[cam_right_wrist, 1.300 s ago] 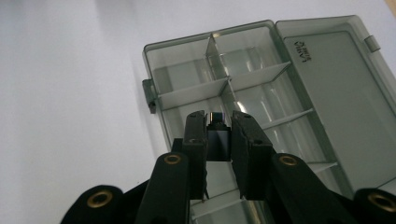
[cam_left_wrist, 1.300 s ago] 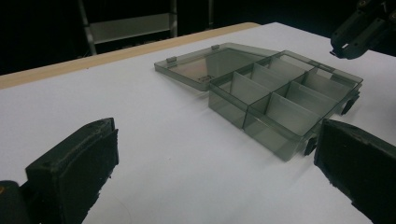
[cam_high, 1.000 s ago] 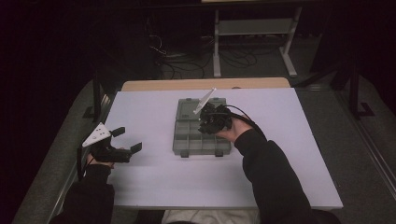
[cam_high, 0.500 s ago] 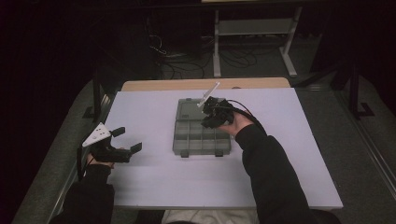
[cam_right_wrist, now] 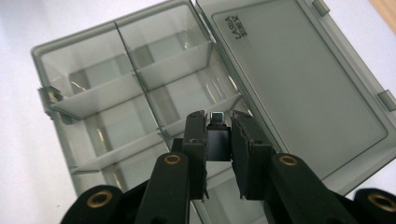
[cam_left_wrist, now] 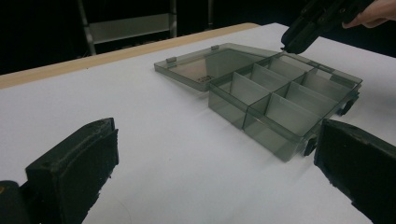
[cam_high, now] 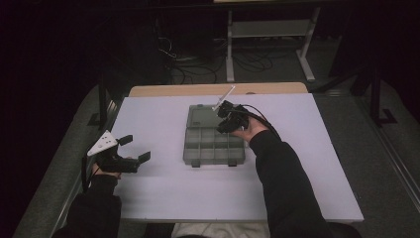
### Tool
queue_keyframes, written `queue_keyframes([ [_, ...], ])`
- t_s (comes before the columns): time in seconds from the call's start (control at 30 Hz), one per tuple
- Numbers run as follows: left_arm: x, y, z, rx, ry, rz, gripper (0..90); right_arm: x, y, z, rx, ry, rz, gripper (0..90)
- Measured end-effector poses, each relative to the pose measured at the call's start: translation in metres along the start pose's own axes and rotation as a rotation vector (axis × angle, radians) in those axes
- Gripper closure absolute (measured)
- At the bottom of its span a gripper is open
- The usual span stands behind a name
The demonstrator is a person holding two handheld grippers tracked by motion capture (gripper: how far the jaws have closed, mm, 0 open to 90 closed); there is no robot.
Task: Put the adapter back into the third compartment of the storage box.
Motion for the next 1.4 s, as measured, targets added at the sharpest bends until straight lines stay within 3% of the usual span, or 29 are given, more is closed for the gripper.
queue_keyframes([
  [0.4,0.000,0.000,0.000,0.000,-0.001,0.000,0.0,-0.003,0.010,0.016,0.014,-0.035,0.020,74.9],
  [0.93,0.000,0.000,0.000,0.001,-0.001,0.000,0.0,-0.006,0.014,0.028,0.045,-0.059,0.045,74.0],
  [1.1,0.000,0.000,0.000,0.003,0.000,-0.001,0.0,-0.005,0.012,0.027,0.060,-0.054,0.062,61.1],
  [1.4,0.000,0.000,-0.001,0.004,0.004,-0.002,0.0,-0.003,0.007,0.013,0.036,-0.022,0.067,40.7],
])
Point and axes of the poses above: each handheld gripper's, and its own axes: z roughly forward along the jaws, x roughly out of its top, y roughly to its right, the point moved 4 cm from there along z, roughly forward along the jaws, and after that the axes turned 13 degrees about x, right-handed, at the moved point
